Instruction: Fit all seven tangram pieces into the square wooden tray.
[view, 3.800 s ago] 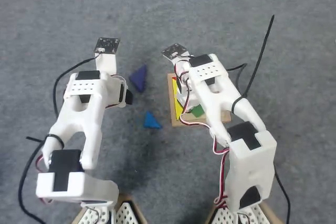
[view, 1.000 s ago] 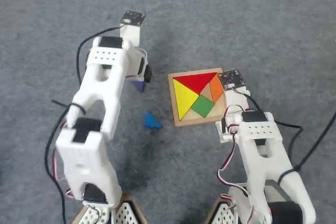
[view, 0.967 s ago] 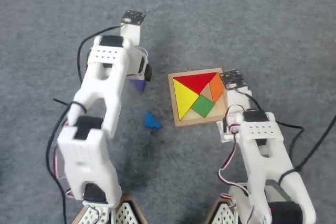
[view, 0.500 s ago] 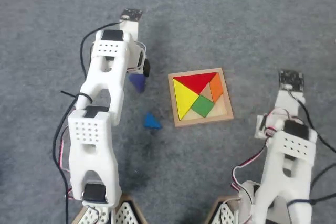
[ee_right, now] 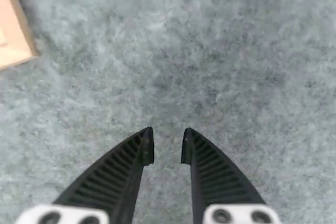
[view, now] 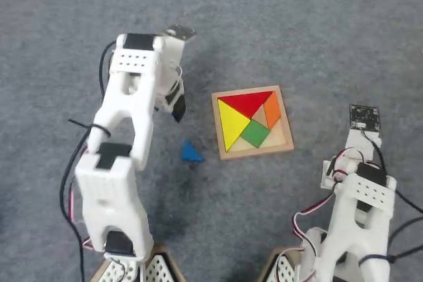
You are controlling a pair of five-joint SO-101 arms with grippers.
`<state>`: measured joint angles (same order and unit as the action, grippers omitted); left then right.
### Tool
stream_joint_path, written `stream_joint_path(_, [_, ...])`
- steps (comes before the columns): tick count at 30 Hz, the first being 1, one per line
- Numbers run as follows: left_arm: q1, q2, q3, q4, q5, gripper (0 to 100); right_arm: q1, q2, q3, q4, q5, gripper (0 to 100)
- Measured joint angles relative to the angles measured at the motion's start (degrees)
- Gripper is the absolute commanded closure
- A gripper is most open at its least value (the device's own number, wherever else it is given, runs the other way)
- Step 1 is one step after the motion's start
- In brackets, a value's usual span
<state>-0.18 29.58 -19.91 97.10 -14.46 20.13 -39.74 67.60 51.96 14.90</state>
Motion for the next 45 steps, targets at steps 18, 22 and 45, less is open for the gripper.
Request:
stream_joint_path(18, [7.4, -17.4, 38.1, -16.1, 21.5, 72, -0.4, 0.0, 0.0, 0.0, 0.0, 90.8])
stream_joint_path(22, [8.9, -17.5, 38.1, -16.1, 25.9, 72, -0.4, 0.0, 0.0, 0.0, 0.0, 90.8])
stream_joint_path(45, [9.7, 1.8, 22.3, -9.9, 29.2, 96, -0.4, 0.0, 0.0, -0.2, 0.0, 90.8])
